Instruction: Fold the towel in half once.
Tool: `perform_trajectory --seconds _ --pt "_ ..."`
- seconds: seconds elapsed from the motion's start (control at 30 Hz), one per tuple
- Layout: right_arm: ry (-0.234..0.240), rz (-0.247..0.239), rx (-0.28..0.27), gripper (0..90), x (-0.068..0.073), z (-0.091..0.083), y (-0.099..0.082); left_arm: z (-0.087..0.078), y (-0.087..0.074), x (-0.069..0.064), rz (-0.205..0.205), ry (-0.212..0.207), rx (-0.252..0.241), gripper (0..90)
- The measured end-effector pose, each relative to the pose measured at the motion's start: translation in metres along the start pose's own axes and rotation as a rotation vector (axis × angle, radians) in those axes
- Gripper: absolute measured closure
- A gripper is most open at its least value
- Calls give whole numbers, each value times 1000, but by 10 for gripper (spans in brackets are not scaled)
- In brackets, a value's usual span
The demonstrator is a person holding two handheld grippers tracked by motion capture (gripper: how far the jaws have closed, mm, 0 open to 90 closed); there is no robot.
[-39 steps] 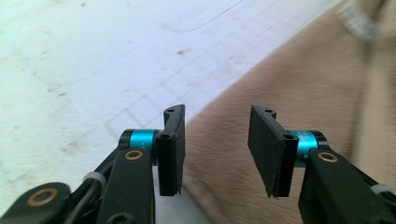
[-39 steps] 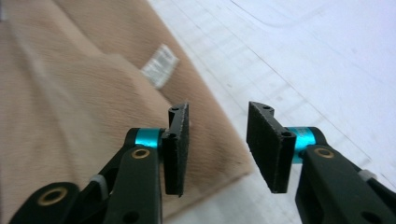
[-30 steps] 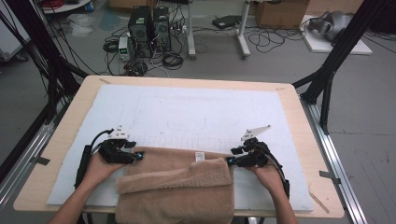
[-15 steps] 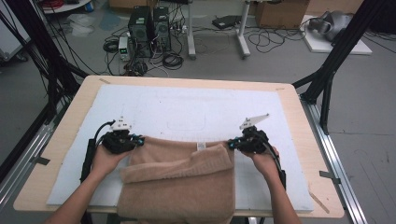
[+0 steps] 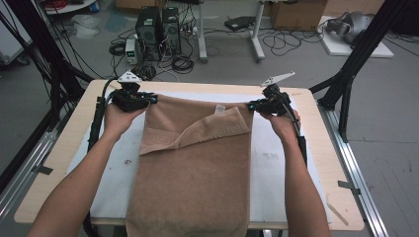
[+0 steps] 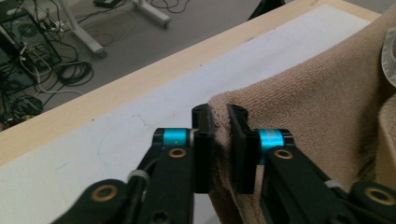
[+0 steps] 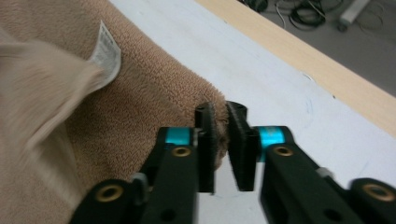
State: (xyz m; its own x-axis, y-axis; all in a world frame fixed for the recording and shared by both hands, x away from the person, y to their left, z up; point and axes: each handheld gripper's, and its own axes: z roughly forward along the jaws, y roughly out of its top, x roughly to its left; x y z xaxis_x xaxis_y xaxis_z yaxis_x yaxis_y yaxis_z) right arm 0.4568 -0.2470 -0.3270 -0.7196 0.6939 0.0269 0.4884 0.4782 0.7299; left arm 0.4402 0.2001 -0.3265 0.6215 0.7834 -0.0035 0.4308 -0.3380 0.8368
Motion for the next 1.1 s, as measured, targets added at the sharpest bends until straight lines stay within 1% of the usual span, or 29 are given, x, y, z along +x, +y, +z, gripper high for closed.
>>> perform_trajectory --seconds 0.03,0.07,0.1,0.13,0.17,0.2,0.23,0.27,0.3,0.33,0.37,0.4,0.43,0.47,0.5,0.53,0.57,0.6,0.63,0.7,0.77,0.83,0.9,0.93,1.0,1.03,1.07,1.1 --pt "5 18 14 687 -1 3 -2 2 -3 0 2 -1 17 673" --pt "5 26 21 671 -2 5 -4 3 -8 0 1 -7 27 651" --pt "16 28 19 665 0 7 -7 4 -13 0 1 -7 30 628" --pt "19 15 4 643 3 8 -10 3 -19 -1 -2 0 31 600" --pt "20 13 1 628 7 8 -13 3 -24 -1 -12 -1 34 574" --pt "36 24 13 615 9 10 -16 2 -30 -1 -17 -7 40 564" --pt "43 19 18 610 11 12 -19 1 -35 -2 -16 -12 46 557" --pt "44 12 14 600 15 12 -22 0 -40 -3 -17 -20 45 552" --pt "54 19 11 575 19 12 -25 -2 -46 -5 -17 -29 41 549" --pt "76 32 32 542 22 14 -26 -4 -50 -7 -17 -38 41 548" --pt "90 30 51 544 26 15 -27 -6 -55 -9 -18 -49 37 545" --pt "83 2 41 551 32 14 -29 -8 -61 -12 -7 -58 34 544" --pt "85 -14 16 551 38 12 -32 -10 -65 -14 0 -63 43 543" --pt "99 -8 8 545 41 12 -34 -10 -69 -16 1 -75 64 536" --pt "105 -14 8 542 45 11 -37 -12 -74 -18 10 -78 59 523" --pt "105 -15 13 541 49 11 -40 -13 -77 -19 12 -83 57 528" --pt "109 -24 4 539 52 11 -43 -16 -82 -21 7 -91 55 527" --pt "110 -23 2 534 55 10 -48 -17 -84 -22 6 -97 54 523" --pt "111 -24 5 531 57 10 -50 -19 -88 -24 11 -102 57 521" --pt "110 -33 12 522 61 9 -57 -22 -94 -27 15 -107 53 516" --pt "114 -22 4 520 64 8 -62 -25 -100 -30 28 -108 57 510" --pt "117 -35 15 514 68 8 -68 -26 -105 -32 35 -113 71 507" --pt "125 -31 3 511 72 7 -73 -27 -109 -35 45 -118 93 498" --pt "127 -32 2 511 74 7 -76 -28 -111 -36 58 -115 92 498" --pt "136 -36 1 512 81 7 -83 -31 -117 -39 55 -120 90 500" --pt "140 -37 -3 513 83 7 -86 -32 -120 -41 54 -128 102 502" --pt "144 -41 0 516 86 7 -90 -33 -123 -42 65 -132 114 508" --pt "147 -41 3 518 89 8 -93 -34 -125 -44 74 -132 110 513"
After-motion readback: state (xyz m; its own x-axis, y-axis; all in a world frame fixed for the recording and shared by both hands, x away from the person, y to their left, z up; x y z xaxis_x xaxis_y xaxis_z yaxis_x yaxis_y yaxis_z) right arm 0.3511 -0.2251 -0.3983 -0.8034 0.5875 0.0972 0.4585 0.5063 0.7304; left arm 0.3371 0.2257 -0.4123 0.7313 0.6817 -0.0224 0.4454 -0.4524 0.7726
